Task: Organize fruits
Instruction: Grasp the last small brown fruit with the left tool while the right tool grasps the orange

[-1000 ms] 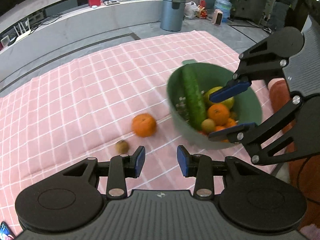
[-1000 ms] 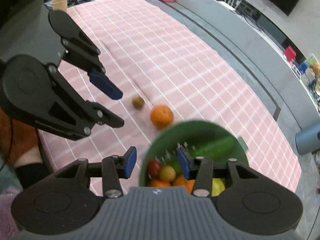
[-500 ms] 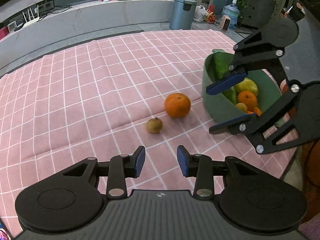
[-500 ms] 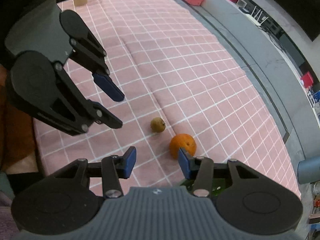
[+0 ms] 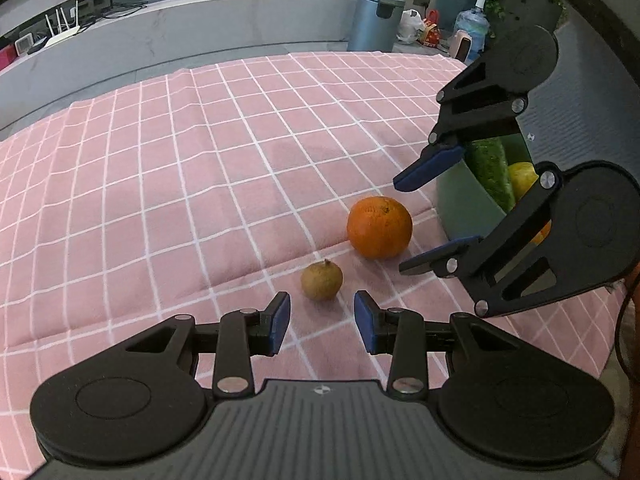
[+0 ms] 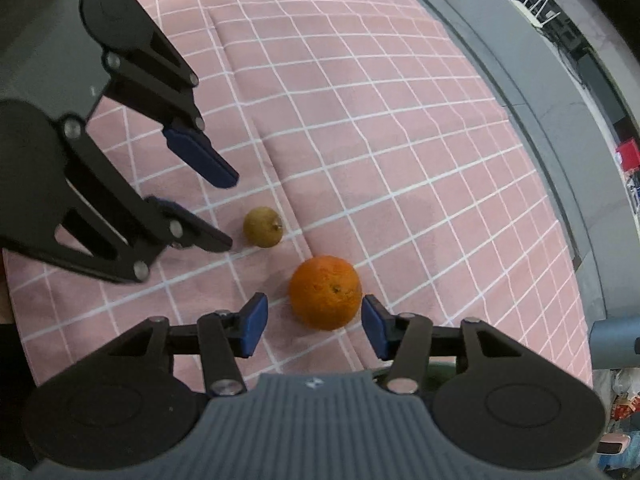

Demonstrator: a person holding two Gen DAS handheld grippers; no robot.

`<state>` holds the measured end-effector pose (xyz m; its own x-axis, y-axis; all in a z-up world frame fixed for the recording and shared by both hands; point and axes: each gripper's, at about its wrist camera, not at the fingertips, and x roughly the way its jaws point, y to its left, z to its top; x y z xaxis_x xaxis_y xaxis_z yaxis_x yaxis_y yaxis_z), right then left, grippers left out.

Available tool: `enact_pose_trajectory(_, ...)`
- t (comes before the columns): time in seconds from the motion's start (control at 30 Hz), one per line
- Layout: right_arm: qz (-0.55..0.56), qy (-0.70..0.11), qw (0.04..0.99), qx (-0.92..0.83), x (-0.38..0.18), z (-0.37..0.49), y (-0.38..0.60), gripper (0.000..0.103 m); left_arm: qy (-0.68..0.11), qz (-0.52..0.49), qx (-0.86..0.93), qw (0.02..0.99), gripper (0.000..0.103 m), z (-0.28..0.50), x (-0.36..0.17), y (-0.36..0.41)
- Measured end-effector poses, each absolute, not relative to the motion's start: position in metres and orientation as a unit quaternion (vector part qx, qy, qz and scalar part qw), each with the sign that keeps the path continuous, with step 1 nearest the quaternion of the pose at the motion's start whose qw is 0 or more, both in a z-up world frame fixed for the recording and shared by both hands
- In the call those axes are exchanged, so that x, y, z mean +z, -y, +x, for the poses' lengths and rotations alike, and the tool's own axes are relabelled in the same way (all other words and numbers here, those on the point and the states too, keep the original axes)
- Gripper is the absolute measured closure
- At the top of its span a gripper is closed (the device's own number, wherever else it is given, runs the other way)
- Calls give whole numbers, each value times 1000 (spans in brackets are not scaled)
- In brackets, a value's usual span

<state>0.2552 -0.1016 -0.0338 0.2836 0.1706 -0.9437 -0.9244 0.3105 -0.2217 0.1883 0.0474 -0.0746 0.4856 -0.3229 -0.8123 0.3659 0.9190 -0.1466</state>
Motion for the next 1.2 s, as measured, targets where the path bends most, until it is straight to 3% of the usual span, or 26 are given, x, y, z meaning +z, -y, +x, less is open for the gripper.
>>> enact_pose_trajectory(0.43, -403, -466, 674, 408, -51, 274, 103, 54, -473, 29, -191, 859, 60, 200, -87, -38)
enact_pose_trajectory(0.63, -398, -471, 676, 404, -55, 276, 103, 59, -475, 56, -191, 857, 74, 203, -87, -28)
enact_pose_trajectory(1.2, -399, -450, 693, 399, -25, 256, 101, 62, -476, 56, -152, 864, 74, 184, -55, -33)
